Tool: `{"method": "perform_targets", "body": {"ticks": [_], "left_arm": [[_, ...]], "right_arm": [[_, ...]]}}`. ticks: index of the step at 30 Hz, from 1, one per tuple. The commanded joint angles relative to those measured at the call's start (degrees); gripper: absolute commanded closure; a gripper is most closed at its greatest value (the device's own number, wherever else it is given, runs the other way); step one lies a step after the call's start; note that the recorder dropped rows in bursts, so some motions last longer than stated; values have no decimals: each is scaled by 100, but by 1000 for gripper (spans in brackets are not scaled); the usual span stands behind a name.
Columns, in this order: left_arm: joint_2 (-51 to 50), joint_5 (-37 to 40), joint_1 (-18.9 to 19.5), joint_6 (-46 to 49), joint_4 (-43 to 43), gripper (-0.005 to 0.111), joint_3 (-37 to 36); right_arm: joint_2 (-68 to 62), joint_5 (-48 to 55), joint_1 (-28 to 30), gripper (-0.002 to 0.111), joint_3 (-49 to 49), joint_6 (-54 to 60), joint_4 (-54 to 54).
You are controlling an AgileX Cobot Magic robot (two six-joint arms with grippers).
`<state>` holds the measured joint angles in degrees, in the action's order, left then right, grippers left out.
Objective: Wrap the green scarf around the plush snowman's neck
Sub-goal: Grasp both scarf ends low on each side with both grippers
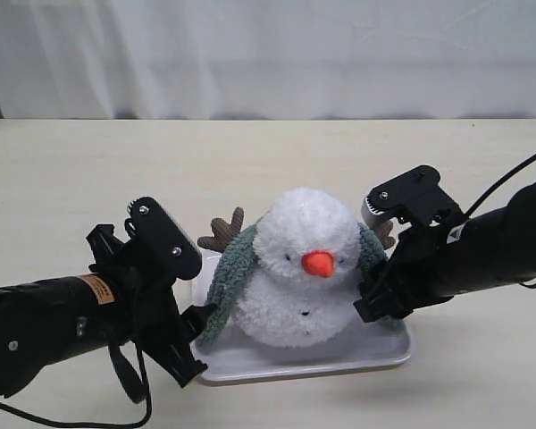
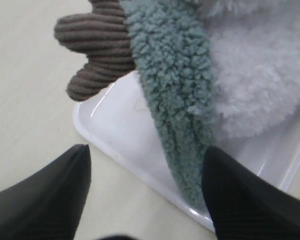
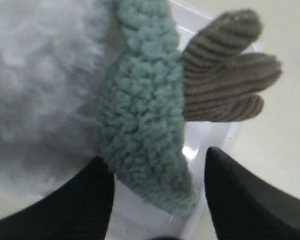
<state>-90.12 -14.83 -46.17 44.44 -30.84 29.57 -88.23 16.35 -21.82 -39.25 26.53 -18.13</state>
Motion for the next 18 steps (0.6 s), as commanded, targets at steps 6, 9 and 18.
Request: {"method": "perform_targets", "body": {"ticks": [6, 9, 18], "left_arm": [[-512, -574, -49, -554, 518, 45, -15], [-602, -698, -49, -608, 579, 45, -15], [-615, -671, -49, -1368, 1273, 45, -15]], "right_arm": [[-139, 344, 37, 104, 33, 555, -454], [-139, 674, 37, 104, 21, 622, -544], [126, 1066, 37, 104, -17, 622, -544]]}}
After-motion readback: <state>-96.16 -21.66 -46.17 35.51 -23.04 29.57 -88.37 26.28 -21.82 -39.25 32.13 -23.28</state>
